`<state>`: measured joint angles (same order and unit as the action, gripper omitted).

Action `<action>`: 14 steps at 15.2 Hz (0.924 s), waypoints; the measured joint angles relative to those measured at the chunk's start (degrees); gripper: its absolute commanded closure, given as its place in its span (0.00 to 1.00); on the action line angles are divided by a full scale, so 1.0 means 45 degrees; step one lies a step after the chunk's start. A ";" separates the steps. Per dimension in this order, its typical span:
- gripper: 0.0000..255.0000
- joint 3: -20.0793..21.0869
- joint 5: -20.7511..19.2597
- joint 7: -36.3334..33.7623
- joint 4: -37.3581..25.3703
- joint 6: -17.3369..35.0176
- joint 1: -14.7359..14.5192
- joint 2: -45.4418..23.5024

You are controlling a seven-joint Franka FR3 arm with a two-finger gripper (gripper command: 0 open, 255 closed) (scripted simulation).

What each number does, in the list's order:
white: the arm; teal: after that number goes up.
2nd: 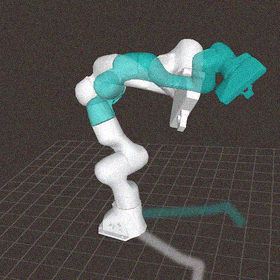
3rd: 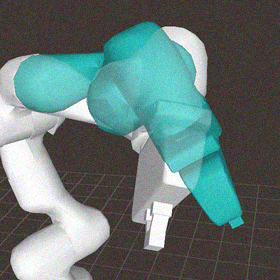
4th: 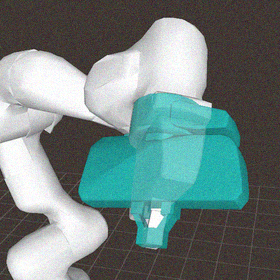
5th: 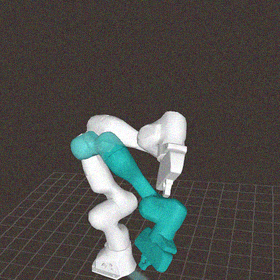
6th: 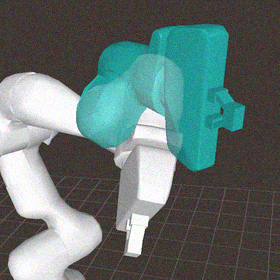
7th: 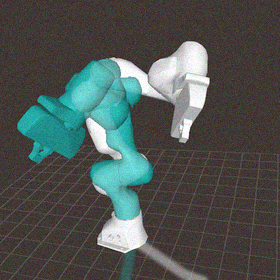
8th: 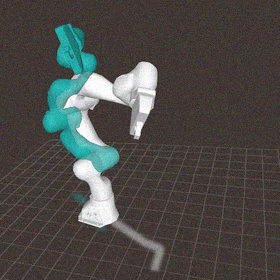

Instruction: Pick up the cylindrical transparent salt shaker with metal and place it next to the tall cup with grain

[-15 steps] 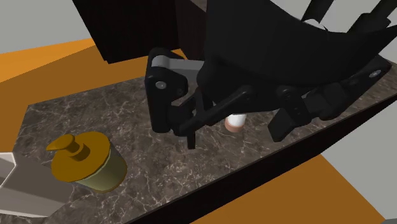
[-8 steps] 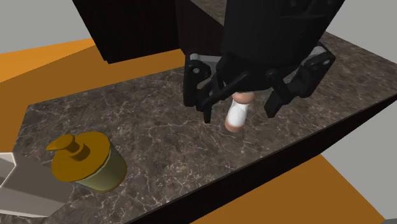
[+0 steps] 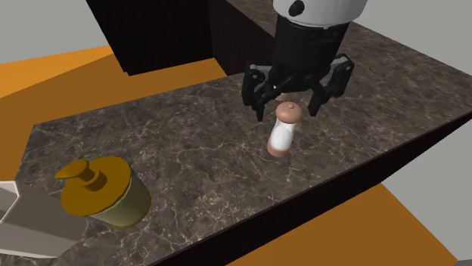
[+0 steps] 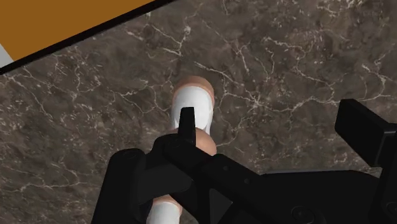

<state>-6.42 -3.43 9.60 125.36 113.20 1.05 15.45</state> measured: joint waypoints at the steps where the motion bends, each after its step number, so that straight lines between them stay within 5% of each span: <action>1: 0.00 -0.0057 -0.0011 0.0079 -0.0289 0.0179 0.0023 -0.0468; 14: 0.00 -0.0395 0.0199 0.0803 -0.4444 0.1506 0.0338 -0.5960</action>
<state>-8.20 -2.53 13.22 105.36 119.98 2.57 -11.37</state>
